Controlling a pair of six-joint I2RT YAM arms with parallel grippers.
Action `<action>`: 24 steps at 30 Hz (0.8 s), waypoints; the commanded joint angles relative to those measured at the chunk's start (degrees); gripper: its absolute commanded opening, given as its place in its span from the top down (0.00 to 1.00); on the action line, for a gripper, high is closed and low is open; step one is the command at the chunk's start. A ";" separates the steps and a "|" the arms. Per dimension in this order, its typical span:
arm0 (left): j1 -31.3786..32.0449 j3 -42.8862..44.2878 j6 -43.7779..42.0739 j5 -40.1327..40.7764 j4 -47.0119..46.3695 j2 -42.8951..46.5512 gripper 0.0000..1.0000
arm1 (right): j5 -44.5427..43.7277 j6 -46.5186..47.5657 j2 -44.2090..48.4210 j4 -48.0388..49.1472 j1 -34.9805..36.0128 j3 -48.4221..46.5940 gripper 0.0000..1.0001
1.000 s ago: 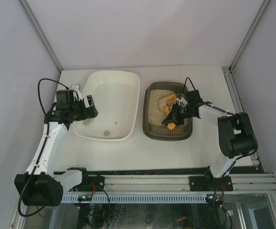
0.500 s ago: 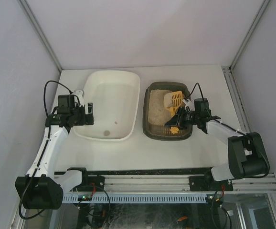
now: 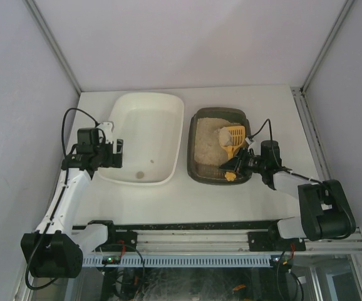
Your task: Clean the litter box
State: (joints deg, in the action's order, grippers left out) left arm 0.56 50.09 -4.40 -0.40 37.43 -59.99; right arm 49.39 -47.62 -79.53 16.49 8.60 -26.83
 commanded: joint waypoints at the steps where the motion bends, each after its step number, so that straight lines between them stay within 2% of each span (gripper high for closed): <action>1: -0.29 -1.79 -1.98 -1.13 -3.21 1.94 0.12 | 0.48 -1.40 2.91 7.08 0.54 0.28 1.00; 4: -0.29 -1.82 -2.01 -0.77 -3.32 1.64 0.12 | 1.21 -5.34 3.28 12.52 -2.39 3.01 1.00; 7: -0.33 -2.43 -2.29 -0.64 -3.91 1.34 0.12 | 1.73 -1.70 2.67 6.82 0.53 0.52 1.00; 11: -0.29 -2.62 -2.64 -0.64 -3.83 0.63 0.13 | 2.72 -4.66 3.52 9.58 -4.30 2.41 1.00; 14: -0.34 -2.55 -2.72 -0.88 -3.66 -0.06 0.12 | 1.92 0.48 4.51 1.04 1.37 -2.10 1.00; 15: -0.30 -2.49 -2.78 -1.11 -3.46 -0.42 0.12 | 1.56 0.76 5.07 -0.11 1.02 -2.46 1.00; 18: -0.30 -2.53 -3.09 -1.82 -3.13 -0.66 0.13 | 1.47 -1.75 5.37 2.07 -1.65 -1.52 1.00; 21: -0.32 -2.53 -3.16 -2.33 -3.23 -0.39 0.13 | 1.66 0.50 5.39 -1.78 3.52 -4.24 1.00; 24: -0.30 -2.63 -3.35 -2.49 -3.18 -0.13 0.13 | 2.84 -2.39 5.72 1.87 -1.43 -1.81 1.00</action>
State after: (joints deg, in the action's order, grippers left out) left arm 0.56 48.42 -6.28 -1.58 35.24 -60.84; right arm 50.30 -49.82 -75.70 14.79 10.13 -28.23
